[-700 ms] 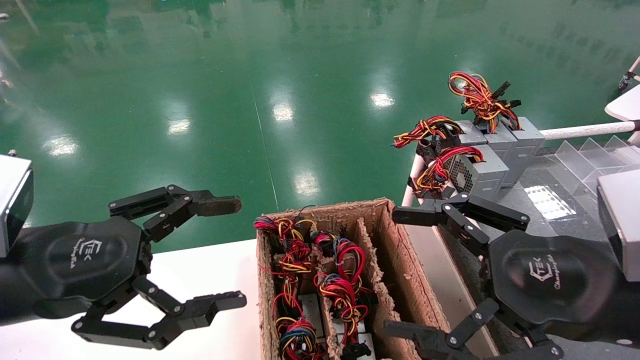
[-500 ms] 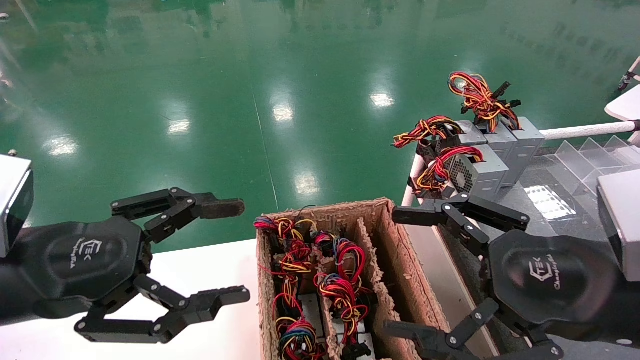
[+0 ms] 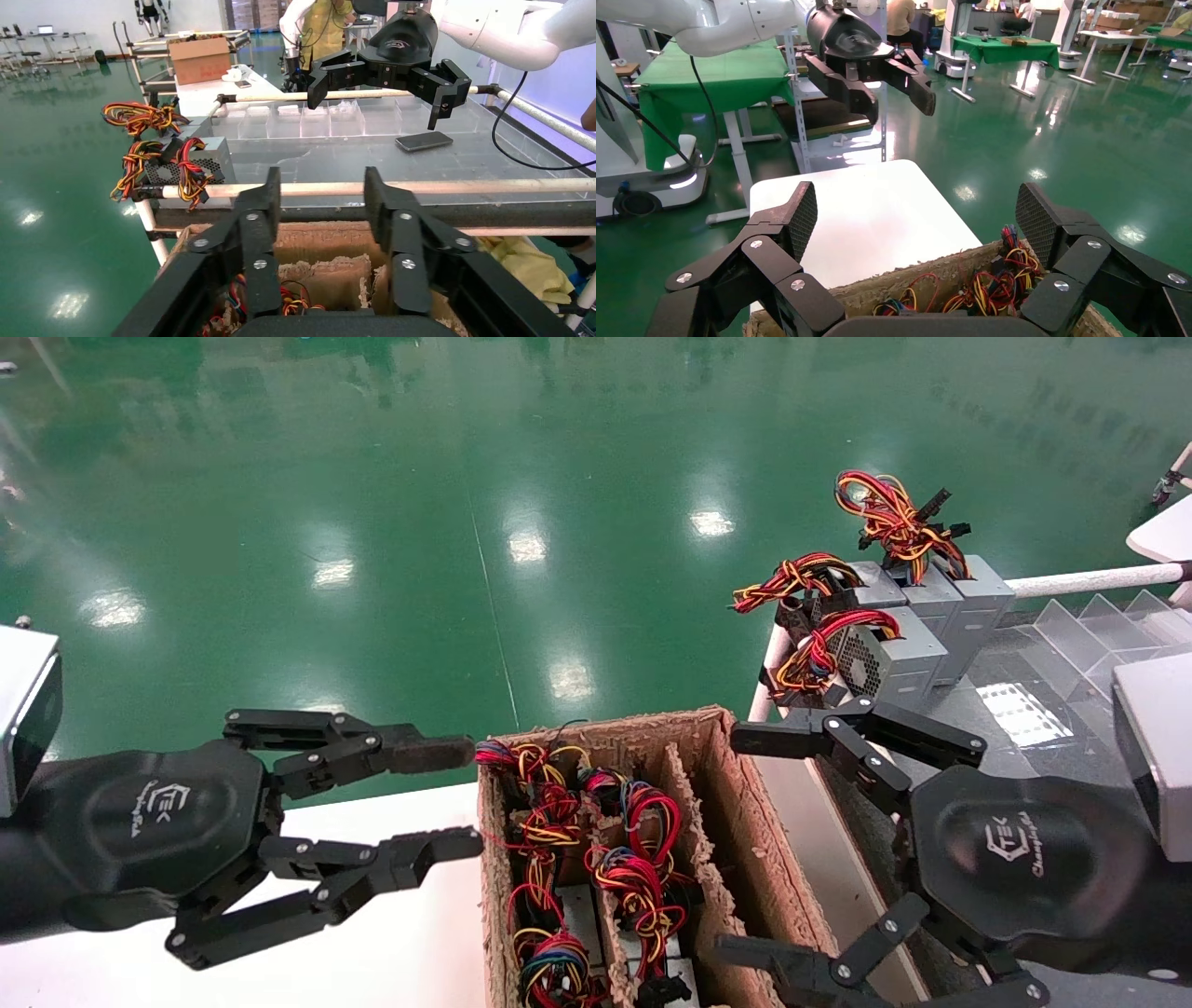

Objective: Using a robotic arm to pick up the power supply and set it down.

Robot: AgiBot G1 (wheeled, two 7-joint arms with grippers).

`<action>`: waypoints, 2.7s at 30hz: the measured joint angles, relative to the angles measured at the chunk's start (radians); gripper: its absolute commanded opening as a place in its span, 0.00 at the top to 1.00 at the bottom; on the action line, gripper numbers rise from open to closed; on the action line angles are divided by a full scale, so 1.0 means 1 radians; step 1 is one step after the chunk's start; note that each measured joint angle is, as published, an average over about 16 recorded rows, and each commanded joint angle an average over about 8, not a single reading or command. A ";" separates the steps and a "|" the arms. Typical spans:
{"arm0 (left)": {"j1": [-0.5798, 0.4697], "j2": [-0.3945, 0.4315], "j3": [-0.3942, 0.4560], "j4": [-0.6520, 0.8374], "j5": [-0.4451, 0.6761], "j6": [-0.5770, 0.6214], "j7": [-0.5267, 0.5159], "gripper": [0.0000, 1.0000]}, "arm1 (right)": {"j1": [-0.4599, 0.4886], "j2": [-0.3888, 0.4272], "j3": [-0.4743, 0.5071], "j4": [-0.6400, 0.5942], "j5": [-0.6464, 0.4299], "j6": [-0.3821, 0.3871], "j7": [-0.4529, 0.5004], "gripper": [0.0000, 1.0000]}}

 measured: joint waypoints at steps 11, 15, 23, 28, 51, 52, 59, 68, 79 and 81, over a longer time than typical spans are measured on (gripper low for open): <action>0.000 0.000 0.000 0.000 0.000 0.000 0.000 1.00 | 0.000 0.000 0.000 0.000 0.000 0.000 0.000 0.00; 0.000 0.000 0.000 0.000 0.000 0.000 0.000 1.00 | 0.000 0.000 0.000 0.000 0.000 0.000 0.000 0.00; 0.000 0.000 0.000 0.000 0.000 0.000 0.000 0.22 | 0.000 0.000 0.000 0.000 0.000 0.000 0.000 0.00; 0.000 0.000 0.000 0.000 0.000 0.000 0.000 0.00 | 0.000 0.000 0.000 0.000 0.000 0.000 0.000 0.00; 0.000 0.000 0.000 0.000 0.000 0.000 0.000 0.00 | 0.049 -0.060 -0.106 0.014 -0.231 0.155 0.122 0.01; 0.000 0.000 0.000 0.000 0.000 0.000 0.000 0.00 | 0.058 -0.071 -0.120 0.014 -0.259 0.170 0.139 0.11; 0.000 0.000 0.000 0.000 0.000 0.000 0.000 0.00 | 0.133 -0.157 -0.231 -0.012 -0.451 0.236 0.271 0.98; 0.000 0.000 0.000 0.000 0.000 0.000 0.000 0.00 | 0.201 -0.240 -0.313 -0.100 -0.559 0.217 0.335 1.00; 0.000 0.000 0.000 0.000 0.000 0.000 0.000 0.00 | 0.227 -0.285 -0.348 -0.184 -0.593 0.182 0.312 1.00; 0.000 0.000 0.000 0.000 0.000 0.000 0.000 0.00 | 0.230 -0.290 -0.352 -0.195 -0.598 0.180 0.307 1.00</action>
